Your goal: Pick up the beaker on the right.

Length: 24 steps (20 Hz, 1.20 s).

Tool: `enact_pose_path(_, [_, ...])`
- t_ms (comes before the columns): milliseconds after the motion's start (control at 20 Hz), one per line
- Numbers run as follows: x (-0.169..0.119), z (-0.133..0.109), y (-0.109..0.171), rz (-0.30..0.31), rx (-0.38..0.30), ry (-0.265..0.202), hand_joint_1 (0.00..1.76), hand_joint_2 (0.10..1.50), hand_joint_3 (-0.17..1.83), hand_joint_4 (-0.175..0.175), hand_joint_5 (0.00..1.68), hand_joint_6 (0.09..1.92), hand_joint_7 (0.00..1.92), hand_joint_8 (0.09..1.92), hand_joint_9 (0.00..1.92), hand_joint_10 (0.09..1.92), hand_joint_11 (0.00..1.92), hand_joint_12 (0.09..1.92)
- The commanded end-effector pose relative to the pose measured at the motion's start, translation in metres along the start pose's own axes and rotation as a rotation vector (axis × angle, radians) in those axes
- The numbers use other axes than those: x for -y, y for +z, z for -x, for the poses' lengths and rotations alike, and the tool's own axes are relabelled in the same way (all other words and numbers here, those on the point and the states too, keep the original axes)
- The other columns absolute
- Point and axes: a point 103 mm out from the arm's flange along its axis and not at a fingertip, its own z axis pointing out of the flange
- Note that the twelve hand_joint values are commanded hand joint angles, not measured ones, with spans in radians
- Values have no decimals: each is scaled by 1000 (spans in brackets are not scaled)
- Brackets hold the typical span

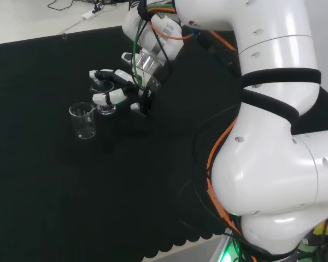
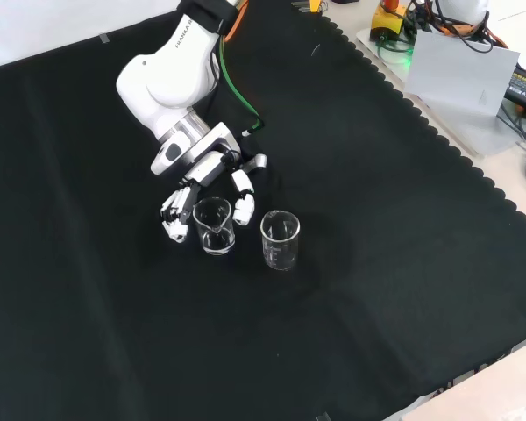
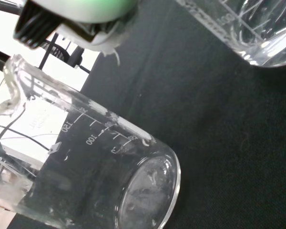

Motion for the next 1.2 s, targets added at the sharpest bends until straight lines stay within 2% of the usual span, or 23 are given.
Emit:
enact_pose_path(50, [-4,2,5,2,-2,-3,958,494,729,-23,397,87,297,530,413,578,0,1244])
enact_pose_path(400, [4,11,-3,8,-28,-6,975,493,735,-21,424,87,319,536,433,576,0,1266])
enact_pose_path(550, [-3,6,9,4,-12,6,977,493,736,-21,438,87,325,537,436,575,0,1269])
enact_pose_path(1050, [-1,9,5,33,-46,1,995,516,741,-15,563,99,388,547,485,572,0,1311])
enact_pose_path(1100, [-3,7,9,27,-34,4,996,526,735,-12,595,138,400,539,493,561,0,1314])
enact_pose_path(1200, [-4,7,10,23,-38,7,1007,557,720,-3,628,411,450,517,529,531,0,1330])
